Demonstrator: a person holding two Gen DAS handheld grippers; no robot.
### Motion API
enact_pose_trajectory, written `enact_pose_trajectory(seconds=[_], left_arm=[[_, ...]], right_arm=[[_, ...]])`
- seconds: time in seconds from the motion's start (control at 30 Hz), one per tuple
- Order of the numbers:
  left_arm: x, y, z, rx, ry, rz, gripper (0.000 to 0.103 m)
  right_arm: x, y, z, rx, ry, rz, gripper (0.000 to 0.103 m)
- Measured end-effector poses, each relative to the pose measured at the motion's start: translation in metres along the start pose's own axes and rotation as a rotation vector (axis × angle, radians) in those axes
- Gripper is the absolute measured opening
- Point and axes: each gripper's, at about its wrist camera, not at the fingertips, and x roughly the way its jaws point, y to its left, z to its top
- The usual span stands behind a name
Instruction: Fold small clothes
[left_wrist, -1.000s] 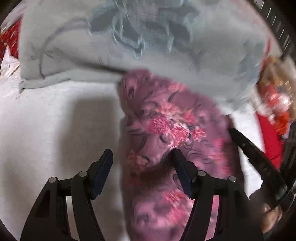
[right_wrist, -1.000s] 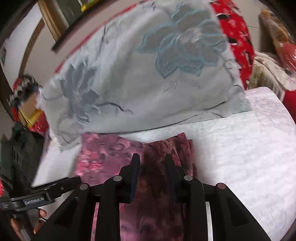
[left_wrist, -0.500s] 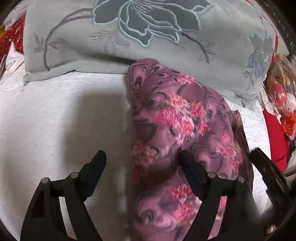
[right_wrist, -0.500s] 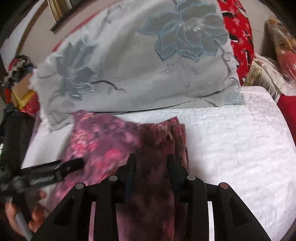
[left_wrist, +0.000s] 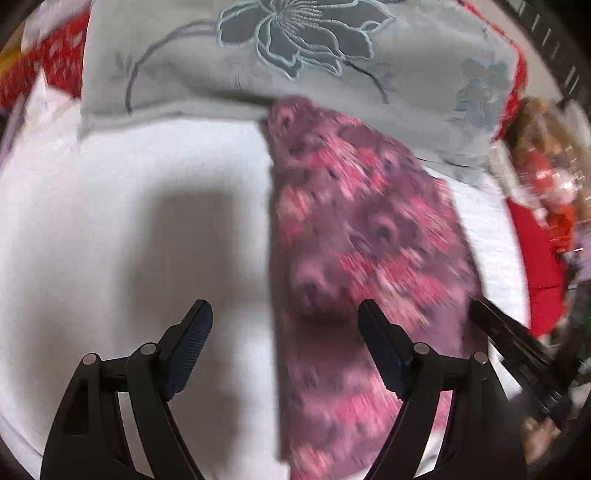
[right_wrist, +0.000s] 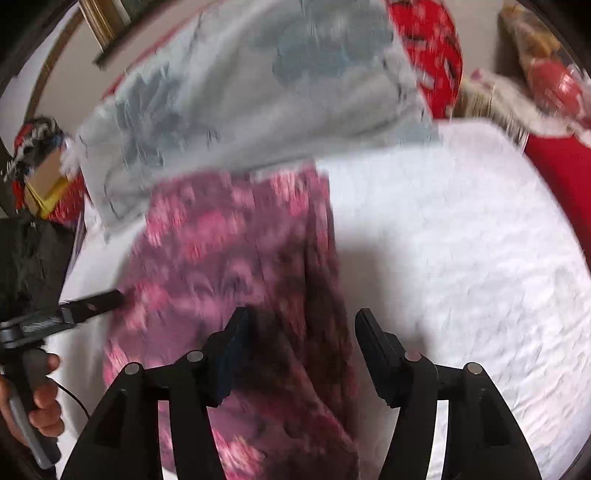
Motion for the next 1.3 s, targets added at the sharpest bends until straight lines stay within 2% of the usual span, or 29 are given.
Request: enact_pose_trajectory(seconds=[0.03, 0.07, 0.13, 0.2, 0.3, 0.37, 0.4, 0.43, 0.47, 0.53, 0.63, 0.73, 0.8, 0.83, 0.87, 0.9, 1.0, 1.03, 1.07, 1.1, 1.17, 1.23, 1.3], left_arm=[[-0.002, 0.003, -0.006, -0.017, -0.001, -0.021, 0.082], [0.001, 0.006, -0.014, -0.034, 0.005, -0.018, 0.082], [0.015, 0.007, -0.021, -0.035, 0.040, -0.016, 0.083], [0.020, 0.012, -0.022, -0.065, 0.068, -0.046, 0.083], [0.003, 0.022, -0.013, -0.091, 0.054, -0.091, 0.082], [-0.009, 0.027, 0.001, -0.100, 0.002, -0.081, 0.082], [-0.010, 0.028, 0.006, -0.103, -0.006, -0.080, 0.082], [-0.011, 0.028, 0.012, -0.108, -0.010, -0.080, 0.082], [-0.009, 0.027, 0.020, -0.114, -0.011, -0.086, 0.082], [-0.003, 0.023, 0.036, -0.116, -0.007, -0.096, 0.082], [0.017, 0.001, 0.059, -0.081, -0.007, -0.080, 0.082], [0.040, -0.008, 0.073, -0.052, -0.007, -0.024, 0.082], [0.065, -0.008, 0.078, -0.063, 0.023, 0.028, 0.083], [0.076, -0.004, 0.079, -0.082, 0.051, 0.020, 0.086], [0.083, 0.002, 0.079, -0.109, 0.061, -0.007, 0.088], [0.081, 0.005, 0.079, -0.124, 0.044, -0.019, 0.089], [0.072, 0.004, 0.080, -0.090, 0.060, -0.018, 0.087], [0.065, 0.008, 0.078, -0.087, 0.053, -0.032, 0.087], [0.056, 0.013, 0.072, -0.087, 0.042, -0.053, 0.087], [0.047, 0.019, 0.063, -0.095, 0.035, -0.079, 0.087], [0.036, 0.031, 0.044, -0.124, 0.032, -0.142, 0.087], [0.037, 0.038, 0.020, -0.180, 0.057, -0.216, 0.087], [0.047, 0.036, 0.005, -0.207, 0.094, -0.239, 0.087]], right_arm=[[-0.006, 0.001, -0.001, -0.019, -0.027, 0.009, 0.016], [-0.008, 0.000, -0.001, -0.018, -0.050, -0.005, 0.012], [0.003, -0.006, -0.004, 0.002, -0.018, -0.026, 0.012], [0.014, -0.009, -0.006, 0.005, 0.014, -0.039, 0.012], [-0.003, -0.014, 0.006, 0.085, -0.034, 0.005, 0.015], [-0.010, -0.019, 0.017, 0.140, -0.083, 0.037, 0.023], [-0.010, -0.022, 0.025, 0.171, -0.090, 0.067, 0.029], [-0.007, -0.024, 0.033, 0.197, -0.097, 0.086, 0.039], [-0.003, -0.024, 0.041, 0.205, -0.105, 0.081, 0.041], [0.007, -0.018, 0.054, 0.191, -0.112, 0.062, 0.041], [0.024, -0.003, 0.071, 0.153, -0.127, 0.091, 0.041], [0.044, 0.010, 0.083, 0.110, -0.137, 0.088, 0.037], [0.062, 0.010, 0.089, 0.093, -0.102, 0.034, 0.035], [0.079, 0.008, 0.090, 0.074, -0.048, -0.051, 0.029], [0.091, 0.004, 0.090, 0.064, -0.017, -0.079, 0.024], [0.090, 0.003, 0.091, 0.067, -0.037, -0.074, 0.023], [0.077, -0.002, 0.097, 0.090, -0.036, -0.064, 0.023], [0.067, -0.005, 0.095, 0.097, -0.050, -0.061, 0.024], [0.059, -0.008, 0.093, 0.106, -0.058, -0.052, 0.032], [0.049, -0.014, 0.087, 0.122, -0.063, -0.025, 0.034], [0.032, -0.027, 0.069, 0.161, -0.051, 0.080, 0.053], [0.026, -0.039, 0.045, 0.203, -0.026, 0.122, 0.062], [0.034, -0.042, 0.030, 0.207, 0.026, 0.124, 0.061]])
